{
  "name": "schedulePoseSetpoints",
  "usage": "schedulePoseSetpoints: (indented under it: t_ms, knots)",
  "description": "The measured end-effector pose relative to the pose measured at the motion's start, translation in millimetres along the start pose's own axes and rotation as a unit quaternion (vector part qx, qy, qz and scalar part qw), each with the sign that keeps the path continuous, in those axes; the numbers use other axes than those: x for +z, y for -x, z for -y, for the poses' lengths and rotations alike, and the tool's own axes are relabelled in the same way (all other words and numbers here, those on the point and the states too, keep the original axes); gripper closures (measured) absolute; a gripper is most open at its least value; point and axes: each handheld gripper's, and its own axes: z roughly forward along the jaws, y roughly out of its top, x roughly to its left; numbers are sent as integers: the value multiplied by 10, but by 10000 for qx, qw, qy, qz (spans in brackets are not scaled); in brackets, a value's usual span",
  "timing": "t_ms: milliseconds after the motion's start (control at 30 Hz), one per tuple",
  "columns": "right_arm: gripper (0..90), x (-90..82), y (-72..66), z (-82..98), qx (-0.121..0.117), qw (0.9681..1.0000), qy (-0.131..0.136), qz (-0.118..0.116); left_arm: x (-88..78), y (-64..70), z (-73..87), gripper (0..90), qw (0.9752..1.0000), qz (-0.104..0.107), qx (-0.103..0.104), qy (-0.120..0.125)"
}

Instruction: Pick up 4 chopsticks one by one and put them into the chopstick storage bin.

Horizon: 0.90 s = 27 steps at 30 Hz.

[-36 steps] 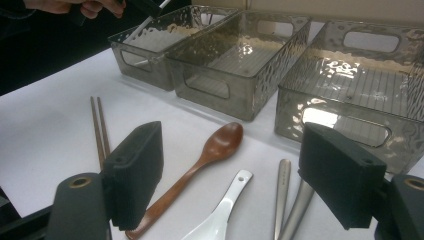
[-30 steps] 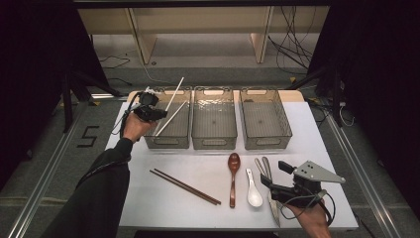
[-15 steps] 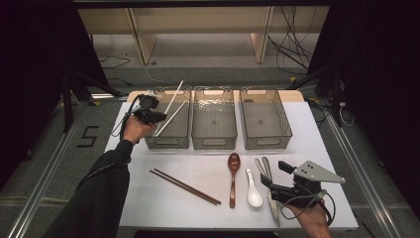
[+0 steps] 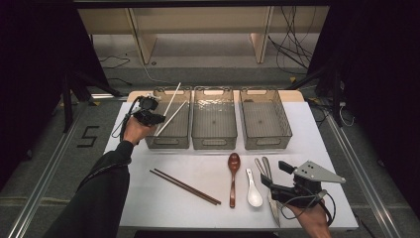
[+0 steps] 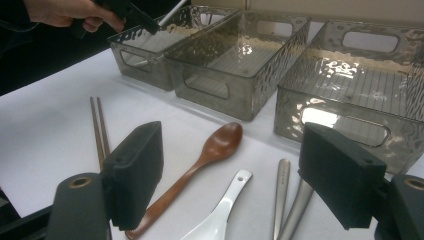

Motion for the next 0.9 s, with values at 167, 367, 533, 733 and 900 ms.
schedulePoseSetpoints:
  t_ms: [167,367,533,733,900]
  knots:
    - [267,1,1,0,3,10000,0,4,-54,7,-12,758,10000,53,27,47]
    - [267,-3,4,2,3,10000,-1,14,-170,49,1,631,9994,345,-38,38]
    - [267,-5,3,2,-3,10000,-1,19,-346,114,40,499,9974,710,0,141]
    - [267,1,-3,1,-4,10000,2,26,-473,247,145,360,9950,967,255,72]
    - [267,4,0,3,10,10000,-13,35,-557,397,275,291,9903,1254,602,42]
